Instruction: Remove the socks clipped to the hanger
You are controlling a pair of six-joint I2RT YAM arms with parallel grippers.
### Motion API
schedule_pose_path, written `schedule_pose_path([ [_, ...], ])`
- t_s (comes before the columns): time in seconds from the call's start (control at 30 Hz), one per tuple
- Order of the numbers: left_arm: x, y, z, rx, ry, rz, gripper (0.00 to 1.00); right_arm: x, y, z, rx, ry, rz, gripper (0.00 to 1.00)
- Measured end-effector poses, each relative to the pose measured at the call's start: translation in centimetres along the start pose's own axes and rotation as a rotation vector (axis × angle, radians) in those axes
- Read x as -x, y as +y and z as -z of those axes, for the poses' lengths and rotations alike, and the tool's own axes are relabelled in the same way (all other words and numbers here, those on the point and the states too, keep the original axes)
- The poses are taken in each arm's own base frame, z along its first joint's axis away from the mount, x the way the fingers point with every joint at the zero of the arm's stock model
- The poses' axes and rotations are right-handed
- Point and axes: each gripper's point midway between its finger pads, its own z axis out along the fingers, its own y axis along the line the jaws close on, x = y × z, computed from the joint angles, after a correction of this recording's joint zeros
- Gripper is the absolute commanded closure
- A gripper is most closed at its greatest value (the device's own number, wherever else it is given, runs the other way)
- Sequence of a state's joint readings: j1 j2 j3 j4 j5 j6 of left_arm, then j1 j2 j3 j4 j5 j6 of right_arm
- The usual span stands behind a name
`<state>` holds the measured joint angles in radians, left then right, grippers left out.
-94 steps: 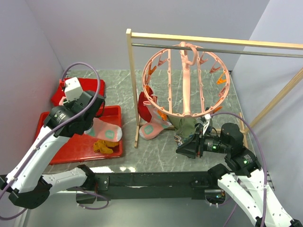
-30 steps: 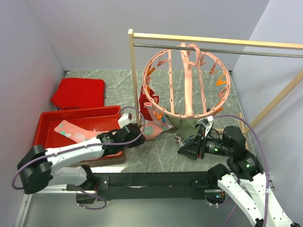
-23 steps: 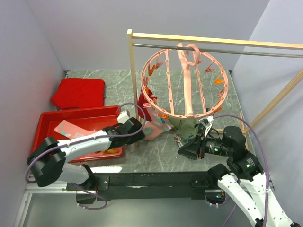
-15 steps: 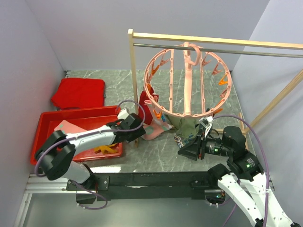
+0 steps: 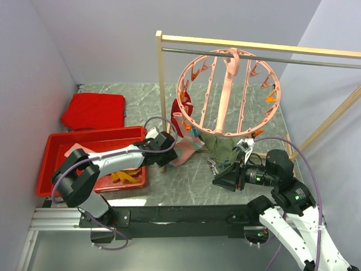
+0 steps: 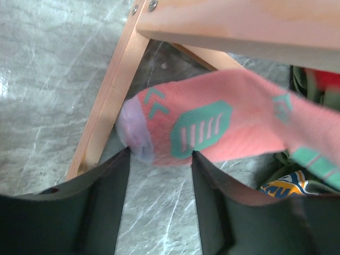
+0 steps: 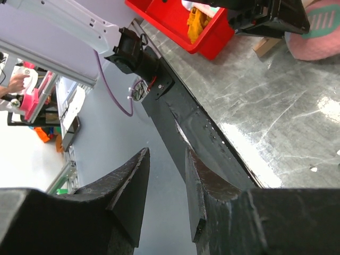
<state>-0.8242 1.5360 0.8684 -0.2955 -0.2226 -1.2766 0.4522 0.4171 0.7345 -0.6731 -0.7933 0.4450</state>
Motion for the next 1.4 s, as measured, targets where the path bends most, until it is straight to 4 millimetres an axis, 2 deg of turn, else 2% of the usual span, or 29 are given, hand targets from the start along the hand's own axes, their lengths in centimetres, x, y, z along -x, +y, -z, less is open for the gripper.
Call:
schedule_pose_path([
  [0.13, -0.4, 0.3, -0.5, 0.015, 0.012, 0.023, 0.58, 0.0, 0.0, 0.0, -0.001, 0.0, 0.001, 0.6],
  [0.23, -0.7, 0.7, -1.0, 0.035, 0.019, 0.032, 0.7, 0.0, -0.1, 0.0, -0.005, -0.002, 0.001, 0.6],
  [0.3, -0.8, 0.9, -1.1, 0.042, 0.021, 0.037, 0.85, 0.0, -0.1, 0.0, -0.007, -0.004, 0.001, 0.59],
  [0.33, -0.8, 1.0, -1.1, 0.043, 0.02, 0.037, 0.87, 0.1, -0.1, 0.0, -0.01, -0.006, 0.002, 0.59],
  [0.37, -0.8, 1.1, -1.1, 0.046, 0.019, 0.04, 0.94, 0.1, -0.2, 0.1, -0.012, -0.009, 0.002, 0.59],
  [0.43, -0.8, 1.6, -1.0, 0.051, 0.013, 0.036, 0.99, 0.1, -0.1, 0.1, -0.013, -0.015, 0.003, 0.59],
  [0.63, -0.4, 1.4, 1.0, -0.005, 0.007, 0.016, 0.99, 0.2, 0.1, 0.3, -0.011, -0.03, 0.001, 0.57],
  [0.73, -0.3, -0.2, 3.0, -0.097, 0.016, -0.026, 0.99, 0.1, 0.1, 0.4, -0.011, -0.031, -0.006, 0.46],
  [0.77, -0.4, -0.9, 3.8, -0.133, 0.019, -0.043, 0.99, 0.1, 0.1, 0.3, -0.012, -0.032, -0.008, 0.38],
  [0.83, -0.8, -2.9, 5.9, -0.24, 0.022, -0.095, 0.99, 0.0, 0.0, 0.3, -0.013, -0.031, -0.01, 0.32],
  [0.87, -1.2, -4.0, 7.2, -0.307, 0.015, -0.135, 0.99, 0.0, 0.0, 0.3, -0.015, -0.032, -0.012, 0.26],
  [0.97, -3.3, -6.6, 12.0, -0.513, 0.012, -0.229, 0.99, -0.1, -0.1, 0.3, -0.015, -0.036, -0.012, 0.17],
  [1.03, -4.5, -7.2, 14.7, -0.627, 0.024, -0.257, 0.99, -0.2, -0.2, 0.2, -0.015, -0.035, -0.023, 0.13],
  [1.07, -4.9, -7.2, 15.7, -0.671, 0.026, -0.264, 0.99, -0.1, -0.3, 0.1, -0.013, -0.037, -0.026, 0.07],
  [1.17, -5.5, -6.8, 17.9, -0.76, 0.025, -0.277, 0.99, 0.0, -0.3, 0.0, -0.007, -0.044, -0.032, 0.0],
  [1.4, -7.1, -8.5, 21.6, -0.908, 0.069, -0.335, 0.99, 0.1, 0.1, -0.1, 0.014, -0.044, -0.04, 0.0],
])
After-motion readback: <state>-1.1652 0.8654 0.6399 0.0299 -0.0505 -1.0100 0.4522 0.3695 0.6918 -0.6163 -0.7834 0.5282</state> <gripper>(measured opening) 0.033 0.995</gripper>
